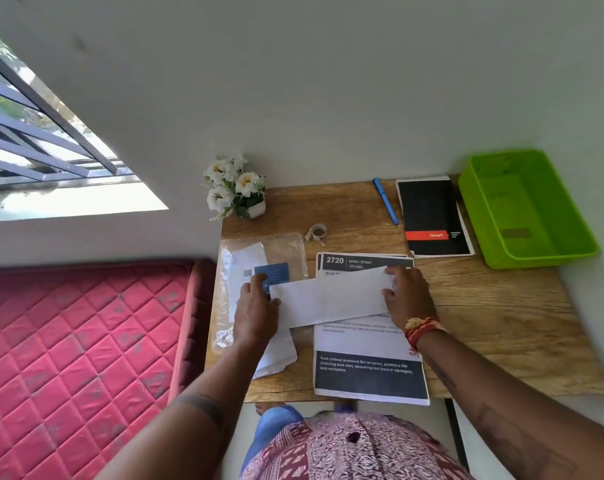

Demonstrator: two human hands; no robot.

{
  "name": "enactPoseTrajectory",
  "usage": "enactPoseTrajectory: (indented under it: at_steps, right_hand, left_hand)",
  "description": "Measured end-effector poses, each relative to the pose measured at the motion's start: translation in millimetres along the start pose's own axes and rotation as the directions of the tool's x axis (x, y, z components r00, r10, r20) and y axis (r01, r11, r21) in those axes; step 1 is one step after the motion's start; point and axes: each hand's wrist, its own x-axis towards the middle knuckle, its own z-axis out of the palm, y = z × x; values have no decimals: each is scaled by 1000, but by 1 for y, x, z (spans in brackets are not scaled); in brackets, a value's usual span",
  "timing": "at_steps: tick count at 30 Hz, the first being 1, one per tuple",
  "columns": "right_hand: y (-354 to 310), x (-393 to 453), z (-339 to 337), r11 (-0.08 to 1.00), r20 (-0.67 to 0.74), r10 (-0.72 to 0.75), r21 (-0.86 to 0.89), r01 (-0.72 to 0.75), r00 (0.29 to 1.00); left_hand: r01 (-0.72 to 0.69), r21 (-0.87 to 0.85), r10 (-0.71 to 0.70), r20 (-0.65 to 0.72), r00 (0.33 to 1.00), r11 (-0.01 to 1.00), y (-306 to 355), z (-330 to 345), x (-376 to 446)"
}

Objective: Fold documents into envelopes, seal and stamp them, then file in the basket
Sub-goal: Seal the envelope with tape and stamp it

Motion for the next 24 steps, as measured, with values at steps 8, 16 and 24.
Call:
enactPoseTrajectory:
  at_steps: [8,16,24]
  right_hand:
    - [-24,-31,51,789,58,-575,-226,572,816]
    - [-17,-37,80,712,218,-570,-349,609,792]
    - [-1,-28,62,786,163,-471,-369,496,867]
  left_hand:
    - [-406,261,357,215,909,876,9,45,-19]
    - [-400,378,302,293,907,835,-9,67,-20]
    - [-392,373,280,321,905,841,-8,65,-21]
